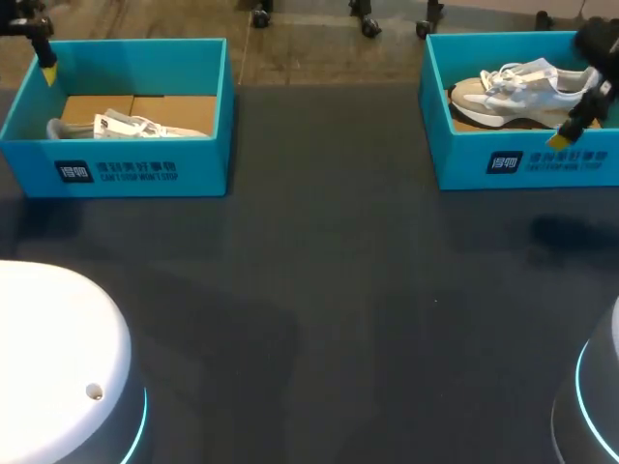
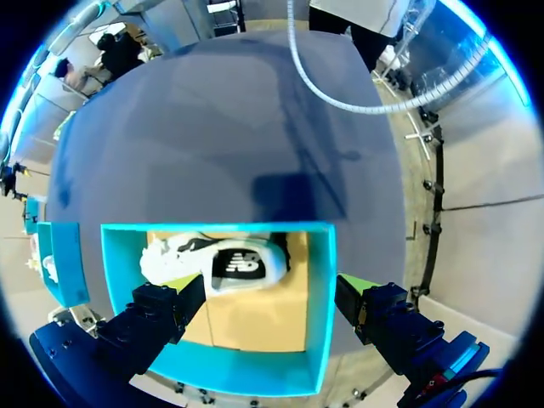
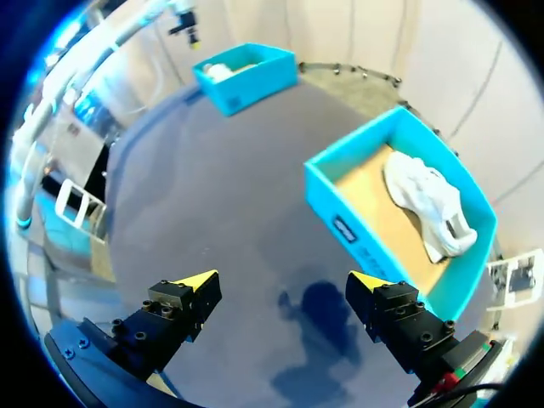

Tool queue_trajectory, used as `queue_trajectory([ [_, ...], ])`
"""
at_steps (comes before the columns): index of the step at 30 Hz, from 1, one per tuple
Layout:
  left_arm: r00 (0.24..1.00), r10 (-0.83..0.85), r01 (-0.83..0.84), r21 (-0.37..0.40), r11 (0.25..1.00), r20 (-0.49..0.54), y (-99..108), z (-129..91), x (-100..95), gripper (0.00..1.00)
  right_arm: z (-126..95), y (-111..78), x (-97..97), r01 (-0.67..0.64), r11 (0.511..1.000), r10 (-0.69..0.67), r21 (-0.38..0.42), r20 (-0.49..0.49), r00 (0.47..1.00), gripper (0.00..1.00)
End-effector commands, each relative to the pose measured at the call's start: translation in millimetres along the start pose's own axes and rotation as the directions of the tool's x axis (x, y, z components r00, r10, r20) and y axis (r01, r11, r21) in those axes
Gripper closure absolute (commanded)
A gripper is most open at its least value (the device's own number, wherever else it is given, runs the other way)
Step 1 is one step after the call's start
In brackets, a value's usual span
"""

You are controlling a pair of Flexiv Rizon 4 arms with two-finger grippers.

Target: Take the shoe out of the shoebox, open the shoe tongue, remove and reinsert the insole, then place the shoe into the shoebox

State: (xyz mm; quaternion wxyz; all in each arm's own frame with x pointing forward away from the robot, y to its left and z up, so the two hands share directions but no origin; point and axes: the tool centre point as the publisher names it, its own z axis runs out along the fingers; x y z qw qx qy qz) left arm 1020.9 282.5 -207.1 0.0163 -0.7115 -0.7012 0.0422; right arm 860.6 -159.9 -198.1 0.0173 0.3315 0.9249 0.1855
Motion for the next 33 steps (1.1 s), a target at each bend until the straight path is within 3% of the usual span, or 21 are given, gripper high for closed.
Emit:
queue_trajectory([
  [1,1.000,-0.004,0.004,-0.028,1.000,-0.008,-16,-3,-4.0,0.00,-5,7.3,-24.7,-0.115,0.993,0.115,-0.007,0.063,0.991,0.00],
  [4,1.000,-0.004,0.004,-0.028,1.000,-0.008,-16,-3,-4.0,0.00,-6,10.9,-36.9,-0.221,0.969,0.234,-0.107,0.131,0.963,0.00],
  [5,1.000,-0.004,0.004,-0.028,1.000,-0.008,-16,-3,-4.0,0.00,-9,17.5,-43.2,-0.224,0.952,0.264,-0.210,0.191,0.945,0.00],
  [21,1.000,-0.004,0.004,-0.028,1.000,-0.008,-16,-3,-4.0,0.00,-9,17.5,-43.2,-0.224,0.952,0.264,-0.210,0.191,0.945,0.00],
  [23,1.000,-0.004,0.004,-0.028,1.000,-0.008,-16,-3,-4.0,0.00,-9,15.4,-47.8,-0.302,0.934,0.347,-0.190,0.283,0.894,0.00],
  [26,1.000,-0.004,0.004,-0.028,1.000,-0.008,-16,-3,-4.0,0.00,-11,12.1,-61.6,-0.487,0.848,0.529,-0.207,0.359,0.769,0.00],
  [27,1.000,-0.004,0.004,-0.028,1.000,-0.008,-16,-3,-4.0,0.00,-10,11.1,-67.0,-0.521,0.837,0.539,-0.168,0.423,0.729,0.00],
  [30,1.000,-0.004,0.004,-0.028,1.000,-0.008,-16,-3,-4.0,0.00,-9,13.3,-80.4,-0.598,0.786,0.594,-0.159,0.466,0.656,0.00],
  [33,1.000,-0.004,0.004,-0.028,1.000,-0.008,-16,-3,-4.0,0.00,-6,15.3,-99.4,-0.671,0.721,0.666,-0.175,0.446,0.599,0.00],
])
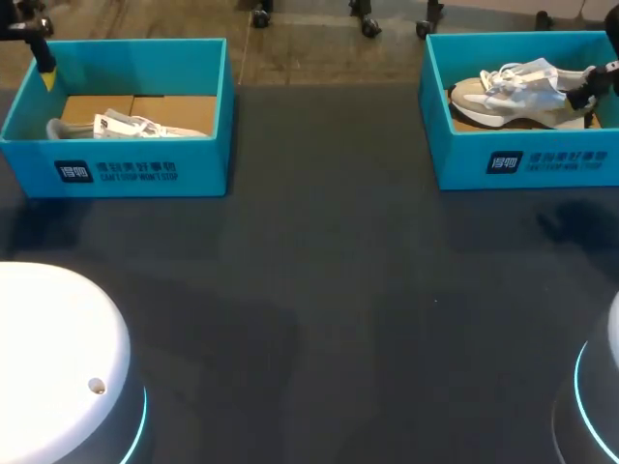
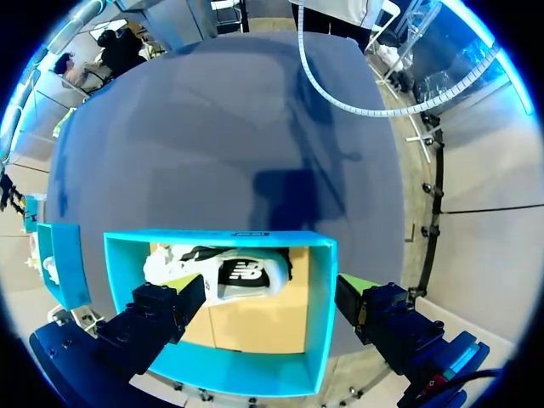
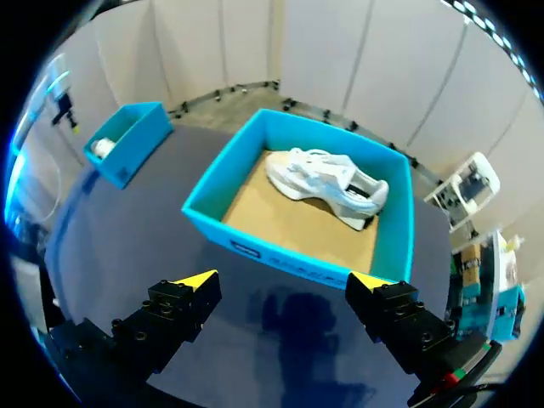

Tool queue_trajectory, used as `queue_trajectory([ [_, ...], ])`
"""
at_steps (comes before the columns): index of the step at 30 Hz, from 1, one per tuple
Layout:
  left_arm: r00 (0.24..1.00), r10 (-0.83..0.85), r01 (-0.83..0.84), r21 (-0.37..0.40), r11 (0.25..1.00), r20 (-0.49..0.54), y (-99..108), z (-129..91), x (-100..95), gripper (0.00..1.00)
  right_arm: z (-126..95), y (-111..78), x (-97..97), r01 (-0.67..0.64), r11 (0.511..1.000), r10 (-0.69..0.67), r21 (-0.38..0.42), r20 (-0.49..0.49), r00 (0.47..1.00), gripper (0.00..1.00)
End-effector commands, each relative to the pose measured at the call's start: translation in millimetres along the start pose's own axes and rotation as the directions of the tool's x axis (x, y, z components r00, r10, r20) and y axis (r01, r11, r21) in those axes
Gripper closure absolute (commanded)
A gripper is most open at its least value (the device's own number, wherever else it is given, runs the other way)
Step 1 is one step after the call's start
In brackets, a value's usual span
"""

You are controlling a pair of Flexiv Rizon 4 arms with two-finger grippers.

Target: Take the shoe out of the shoebox, open the shoe tongue, remove and reinsert the insole, then place the shoe into the shoebox

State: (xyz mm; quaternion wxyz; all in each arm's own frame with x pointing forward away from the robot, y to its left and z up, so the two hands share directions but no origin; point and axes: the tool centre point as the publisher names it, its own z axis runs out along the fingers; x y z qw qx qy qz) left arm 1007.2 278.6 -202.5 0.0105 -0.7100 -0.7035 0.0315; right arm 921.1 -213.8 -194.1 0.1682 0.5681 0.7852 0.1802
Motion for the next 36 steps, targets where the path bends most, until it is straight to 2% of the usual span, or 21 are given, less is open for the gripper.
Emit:
queue_trajectory([
  [1,1.000,0.001,-0.001,-0.005,1.000,-0.001,-2,0,0.3,0.00,17,25.3,-11.0,-0.284,0.950,0.249,0.134,0.226,0.942,0.00],
  [4,1.000,0.001,-0.001,-0.005,1.000,-0.001,-2,0,0.3,0.00,31,42.9,-25.8,-0.321,0.938,0.285,0.130,0.239,0.928,0.00],
  [9,1.000,0.001,-0.001,-0.005,1.000,-0.001,-2,0,0.3,0.00,54,65.5,-48.8,-0.432,0.897,0.391,0.092,0.287,0.874,0.00],
  [15,1.000,0.001,-0.001,-0.005,1.000,-0.001,-2,0,0.3,0.00,72,88.9,-67.5,-0.514,0.855,0.476,0.069,0.290,0.830,0.00],
  [18,1.000,0.001,-0.001,-0.005,1.000,-0.001,-2,0,0.3,0.00,83,100.1,-74.9,-0.523,0.849,0.478,0.079,0.306,0.823,0.00],
  [24,1.000,0.001,-0.001,-0.005,1.000,-0.001,-2,0,0.3,0.00,109,111.4,-96.7,-0.516,0.846,0.462,0.134,0.298,0.835,0.00],
  [28,1.000,0.001,-0.001,-0.005,1.000,-0.001,-2,0,0.3,0.00,123,111.1,-114.7,-0.535,0.831,0.482,0.151,0.283,0.829,0.00],
  [36,1.000,0.001,-0.001,-0.005,1.000,-0.001,-2,0,0.3,0.00,149,110.5,-130.5,-0.523,0.821,0.450,0.231,0.302,0.840,0.00],
])
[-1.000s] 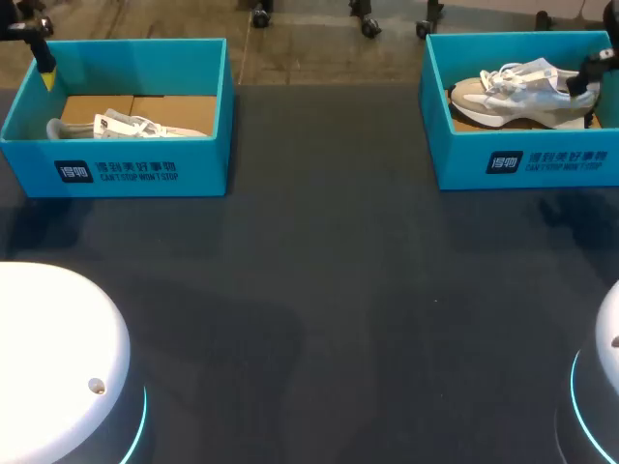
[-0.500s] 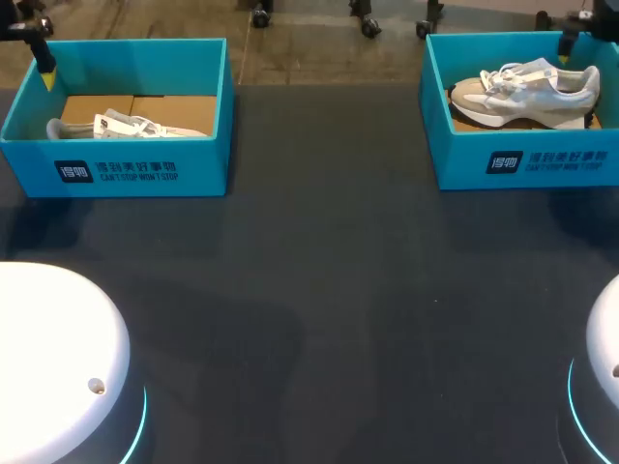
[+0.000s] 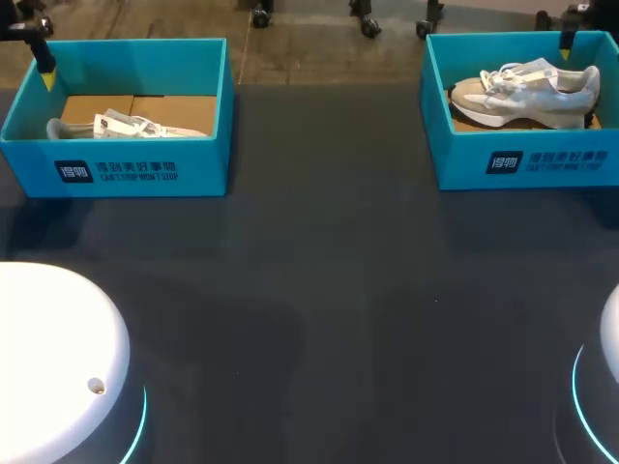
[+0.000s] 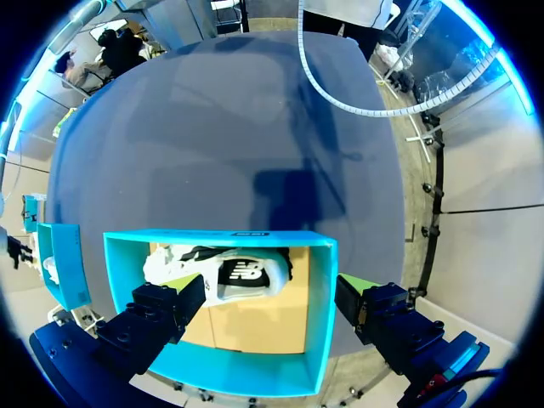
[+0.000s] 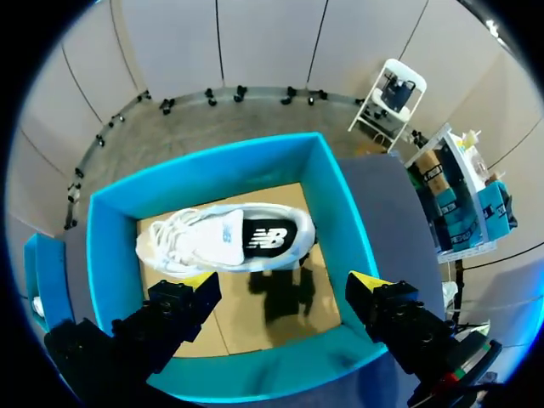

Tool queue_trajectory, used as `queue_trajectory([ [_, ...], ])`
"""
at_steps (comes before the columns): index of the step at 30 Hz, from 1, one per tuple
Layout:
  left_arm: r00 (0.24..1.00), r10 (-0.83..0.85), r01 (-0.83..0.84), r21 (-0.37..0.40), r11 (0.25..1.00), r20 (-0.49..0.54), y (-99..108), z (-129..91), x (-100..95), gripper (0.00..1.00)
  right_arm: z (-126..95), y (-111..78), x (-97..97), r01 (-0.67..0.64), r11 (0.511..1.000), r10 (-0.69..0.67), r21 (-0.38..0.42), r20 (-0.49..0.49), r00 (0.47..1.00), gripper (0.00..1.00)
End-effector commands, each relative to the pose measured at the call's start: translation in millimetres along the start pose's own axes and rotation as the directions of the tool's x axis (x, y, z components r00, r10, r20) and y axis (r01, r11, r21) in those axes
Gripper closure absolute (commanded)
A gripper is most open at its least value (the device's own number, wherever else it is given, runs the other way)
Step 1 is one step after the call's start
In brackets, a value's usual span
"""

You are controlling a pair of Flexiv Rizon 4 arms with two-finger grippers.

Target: Take the shoe out of the shoebox, open the shoe tongue, remove and reinsert the insole, then place the shoe into the shoebox

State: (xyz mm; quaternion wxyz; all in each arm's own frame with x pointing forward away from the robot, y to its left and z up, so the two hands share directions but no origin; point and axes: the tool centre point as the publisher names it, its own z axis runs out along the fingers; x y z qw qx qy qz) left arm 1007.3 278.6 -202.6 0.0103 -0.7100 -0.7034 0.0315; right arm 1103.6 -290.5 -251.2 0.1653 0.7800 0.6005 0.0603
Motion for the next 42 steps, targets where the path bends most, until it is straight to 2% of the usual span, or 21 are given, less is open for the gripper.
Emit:
queue_trajectory([
  [1,1.000,0.001,-0.001,-0.004,1.000,-0.001,-2,0,0.3,0.00,23,13.0,3.6,0.004,0.992,-0.003,0.124,-0.008,1.000,0.00],
  [4,1.000,0.001,-0.001,-0.004,1.000,-0.001,-2,0,0.3,0.00,35,14.7,2.6,-0.013,0.988,0.015,0.152,-0.014,1.000,0.02],
  [5,1.000,0.001,-0.001,-0.004,1.000,-0.001,-2,0,0.3,0.00,39,15.1,1.6,-0.021,0.987,0.024,0.160,-0.020,1.000,0.14],
  [6,1.000,0.001,-0.001,-0.004,1.000,-0.001,-2,0,0.3,0.00,43,15.8,0.6,-0.022,0.985,0.024,0.169,-0.014,1.000,0.21],
  [8,1.000,0.001,-0.001,-0.004,1.000,-0.001,-2,0,0.3,0.00,49,15.9,-1.3,-0.035,0.982,0.037,0.184,-0.007,0.999,0.22],
  [9,1.000,0.001,-0.001,-0.004,1.000,-0.001,-2,0,0.3,0.00,52,16.1,-2.2,-0.046,0.981,0.049,0.189,-0.013,0.999,0.29],
  [11,1.000,0.001,-0.001,-0.004,1.000,-0.001,-2,0,0.3,0.00,57,16.8,-4.2,-0.054,0.978,0.056,0.199,-0.001,0.998,0.27],
  [13,1.000,0.001,-0.001,-0.004,1.000,-0.001,-2,0,0.3,0.00,62,18.6,-6.6,-0.070,0.976,0.071,0.208,0.006,0.997,0.32],
  [18,1.000,0.001,-0.001,-0.004,1.000,-0.001,-2,0,0.3,0.00,73,25.6,-10.4,-0.086,0.971,0.083,0.223,0.022,0.996,0.31],
  [29,1.000,0.001,-0.001,-0.004,1.000,-0.001,-2,0,0.3,0.00,98,27.8,-18.3,-0.092,0.962,0.082,0.255,0.050,0.995,0.31],
  [31,1.000,0.001,-0.001,-0.004,1.000,-0.001,-2,0,0.3,0.00,105,27.6,-20.1,-0.091,0.962,0.078,0.258,0.058,0.995,0.34],
  [33,1.000,0.001,-0.001,-0.004,1.000,-0.001,-2,0,0.3,0.00,109,27.4,-20.6,-0.093,0.962,0.075,0.257,0.078,0.994,0.44],
  [34,1.000,0.001,-0.001,-0.004,1.000,-0.001,-2,0,0.3,0.00,110,27.6,-20.1,-0.086,0.962,0.067,0.259,0.082,0.994,0.45],
  [38,1.000,0.001,-0.001,-0.004,1.000,-0.001,-2,0,0.3,0.00,120,27.7,-18.2,-0.078,0.962,0.057,0.261,0.086,0.995,0.46],
  [42,1.000,0.001,-0.001,-0.004,1.000,-0.001,-2,0,0.3,0.00,129,27.3,-21.9,-0.075,0.963,0.050,0.260,0.101,0.994,0.43],
])
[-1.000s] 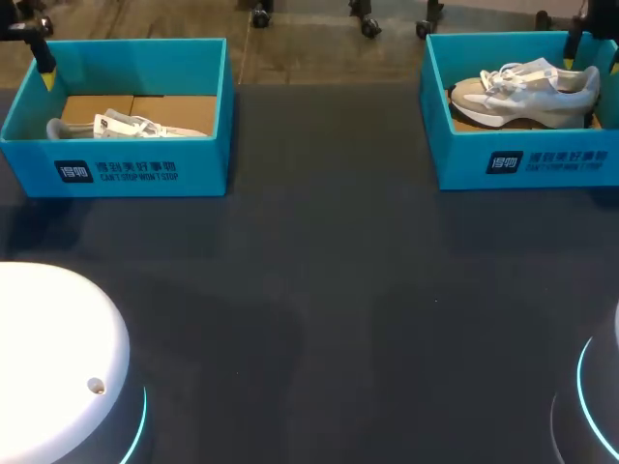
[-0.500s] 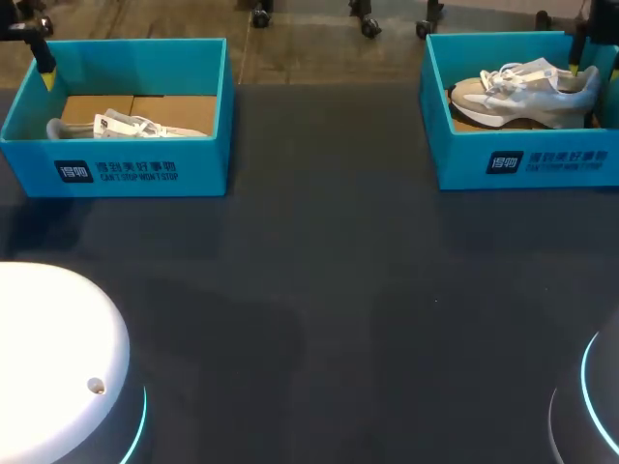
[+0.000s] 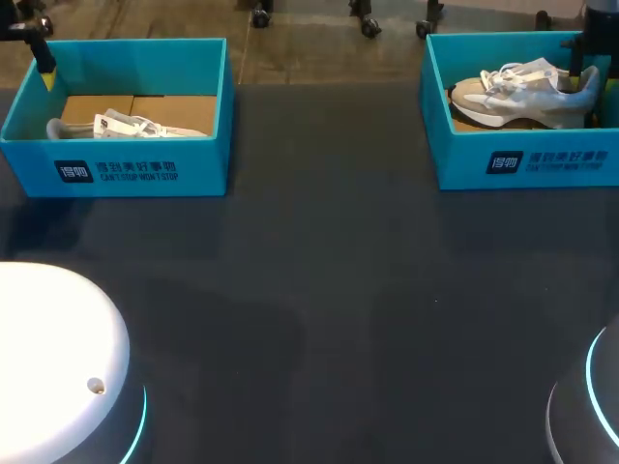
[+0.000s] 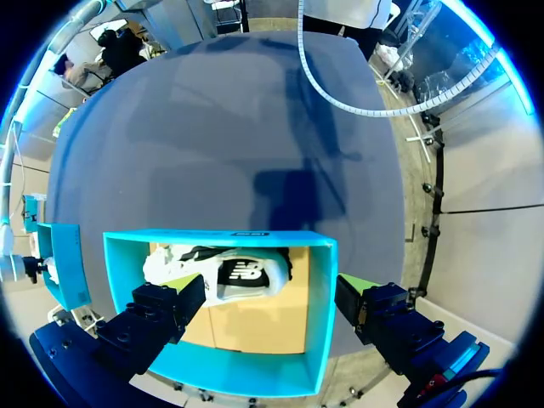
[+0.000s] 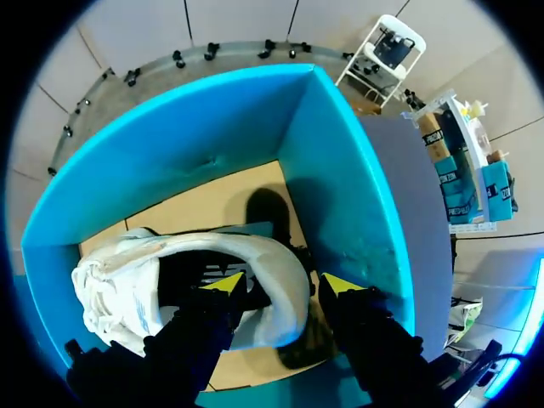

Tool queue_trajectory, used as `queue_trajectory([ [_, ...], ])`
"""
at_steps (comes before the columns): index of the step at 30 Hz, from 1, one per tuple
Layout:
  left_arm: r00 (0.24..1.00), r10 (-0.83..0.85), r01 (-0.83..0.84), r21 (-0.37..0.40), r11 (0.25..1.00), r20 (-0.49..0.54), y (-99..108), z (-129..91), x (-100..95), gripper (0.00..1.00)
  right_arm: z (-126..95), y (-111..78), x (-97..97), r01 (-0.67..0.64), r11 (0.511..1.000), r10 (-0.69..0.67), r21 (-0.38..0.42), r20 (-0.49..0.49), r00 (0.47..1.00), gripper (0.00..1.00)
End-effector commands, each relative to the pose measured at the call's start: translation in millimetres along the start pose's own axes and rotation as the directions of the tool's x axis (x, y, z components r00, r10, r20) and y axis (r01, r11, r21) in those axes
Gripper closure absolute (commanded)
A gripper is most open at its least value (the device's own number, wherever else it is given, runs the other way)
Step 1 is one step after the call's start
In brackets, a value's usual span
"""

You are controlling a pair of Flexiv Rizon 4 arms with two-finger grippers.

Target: Take the shoe out of the shoebox, open the shoe tongue, remove and reinsert the insole, then place the shoe into the shoebox

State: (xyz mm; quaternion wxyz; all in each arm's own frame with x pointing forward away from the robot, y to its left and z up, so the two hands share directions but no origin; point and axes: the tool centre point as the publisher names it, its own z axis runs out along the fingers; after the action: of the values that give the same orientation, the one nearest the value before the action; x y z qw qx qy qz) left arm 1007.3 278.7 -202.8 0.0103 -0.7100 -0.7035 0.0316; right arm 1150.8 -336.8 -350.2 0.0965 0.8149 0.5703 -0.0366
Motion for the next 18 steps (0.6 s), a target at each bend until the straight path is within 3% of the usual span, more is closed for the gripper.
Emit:
queue_trajectory([
  [1,1.000,0.001,-0.001,-0.004,1.000,-0.001,-2,0,0.2,0.00,14,9.2,0.0,0.002,0.999,-0.003,0.037,0.018,1.000,0.42],
  [8,1.000,0.001,-0.001,-0.004,1.000,-0.001,-2,0,0.2,0.00,22,7.5,-6.4,-0.010,0.999,0.009,0.041,0.028,1.000,0.36],
  [13,1.000,0.001,-0.001,-0.004,1.000,-0.001,-2,0,0.2,0.00,31,4.7,-6.0,-0.009,0.998,0.008,0.057,0.022,1.000,0.38],
  [15,1.000,0.001,-0.001,-0.004,1.000,-0.001,-2,0,0.2,0.00,32,4.0,-5.7,-0.006,0.998,0.005,0.061,0.020,1.000,0.42],
  [16,1.000,0.001,-0.001,-0.004,1.000,-0.001,-2,0,0.2,0.00,33,3.6,-5.4,-0.005,0.998,0.004,0.061,0.020,1.000,0.51],
  [18,1.000,0.001,-0.001,-0.004,1.000,-0.001,-2,0,0.2,0.00,37,1.5,-6.4,-0.009,0.998,0.007,0.066,0.019,1.000,0.57],
])
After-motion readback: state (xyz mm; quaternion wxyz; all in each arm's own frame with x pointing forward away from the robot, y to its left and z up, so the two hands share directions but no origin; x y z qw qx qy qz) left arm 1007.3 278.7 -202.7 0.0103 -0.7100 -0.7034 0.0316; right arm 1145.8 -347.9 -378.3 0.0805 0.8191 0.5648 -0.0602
